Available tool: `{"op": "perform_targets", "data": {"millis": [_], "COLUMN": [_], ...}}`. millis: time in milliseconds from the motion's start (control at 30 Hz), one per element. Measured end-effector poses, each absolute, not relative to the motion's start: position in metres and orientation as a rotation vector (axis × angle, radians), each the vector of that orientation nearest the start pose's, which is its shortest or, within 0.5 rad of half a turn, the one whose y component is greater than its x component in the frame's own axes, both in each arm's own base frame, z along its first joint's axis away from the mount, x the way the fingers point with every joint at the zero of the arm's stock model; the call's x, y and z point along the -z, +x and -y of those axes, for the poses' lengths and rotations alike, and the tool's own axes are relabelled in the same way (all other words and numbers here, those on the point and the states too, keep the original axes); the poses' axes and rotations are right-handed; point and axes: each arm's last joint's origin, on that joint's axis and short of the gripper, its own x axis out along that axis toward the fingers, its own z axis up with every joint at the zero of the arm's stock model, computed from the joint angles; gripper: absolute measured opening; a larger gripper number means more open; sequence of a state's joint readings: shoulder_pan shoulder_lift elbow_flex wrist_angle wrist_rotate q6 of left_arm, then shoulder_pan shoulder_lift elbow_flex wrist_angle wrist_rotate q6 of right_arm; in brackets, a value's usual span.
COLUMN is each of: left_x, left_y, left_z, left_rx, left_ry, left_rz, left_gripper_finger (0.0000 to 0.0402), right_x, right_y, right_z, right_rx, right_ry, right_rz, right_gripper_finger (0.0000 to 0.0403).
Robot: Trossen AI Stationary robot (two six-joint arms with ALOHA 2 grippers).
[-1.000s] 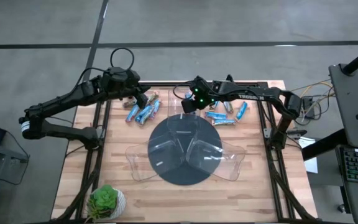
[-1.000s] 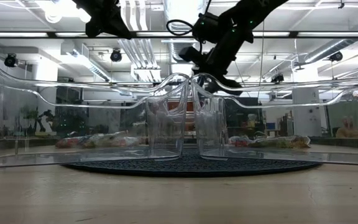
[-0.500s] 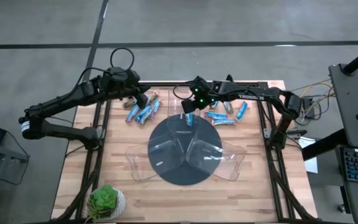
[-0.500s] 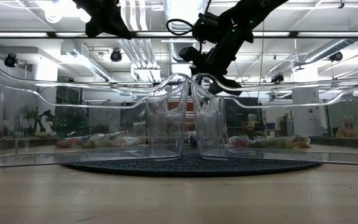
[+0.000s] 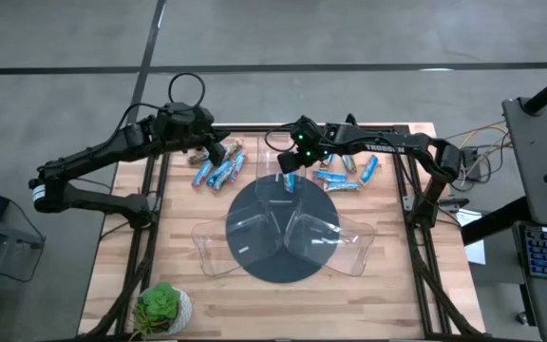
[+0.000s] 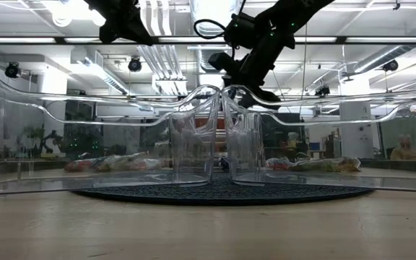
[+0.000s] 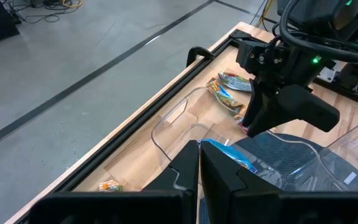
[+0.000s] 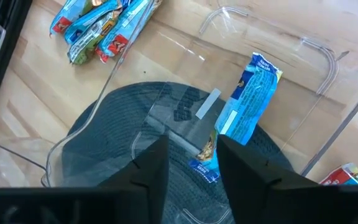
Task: Pick and place Granola Bars by type
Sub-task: Put the yellow granola bar into the right transparent bin
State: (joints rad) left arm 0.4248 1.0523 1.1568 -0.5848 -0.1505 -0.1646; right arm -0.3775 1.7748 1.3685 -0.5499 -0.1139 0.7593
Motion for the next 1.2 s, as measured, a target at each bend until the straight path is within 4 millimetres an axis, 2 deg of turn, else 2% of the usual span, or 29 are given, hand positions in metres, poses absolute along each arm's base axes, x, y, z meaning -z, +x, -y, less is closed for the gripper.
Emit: {"op": "perform_targets", "data": {"millis": [400, 567, 767, 1000, 1200], "left_x": [-0.373, -0.373, -0.373, -0.373, -0.373], "left_y": [0.191, 0.191, 0.191, 0.191, 0.191], "left_z": [-0.091, -0.091, -0.091, -0.091, -0.091], "left_rx": [-0.603, -0.603, -0.601, -0.601, -0.601], "left_ry": [-0.223, -0.219, -0.214, -0.212, -0.212], "left_rz": [-0.435, -0.437, -0.438, -0.439, -0.439], "left_gripper_finger": [0.0, 0.0, 0.0, 0.0, 0.0], "right_x": [-0.248, -0.262, -0.288, -0.324, -0.346], "right_y": [0.35, 0.345, 0.33, 0.305, 0.279], "right_z": [0.134, 0.131, 0.126, 0.116, 0.108], "right_rx": [0.55, 0.526, 0.488, 0.457, 0.516], "right_ry": [0.927, 0.895, 0.833, 0.745, 0.701], "right_rz": [-0.797, -0.766, -0.725, -0.653, -0.634], "right_gripper_finger": [0.0014, 0.0009, 0.0009, 0.0008, 0.0008]}}
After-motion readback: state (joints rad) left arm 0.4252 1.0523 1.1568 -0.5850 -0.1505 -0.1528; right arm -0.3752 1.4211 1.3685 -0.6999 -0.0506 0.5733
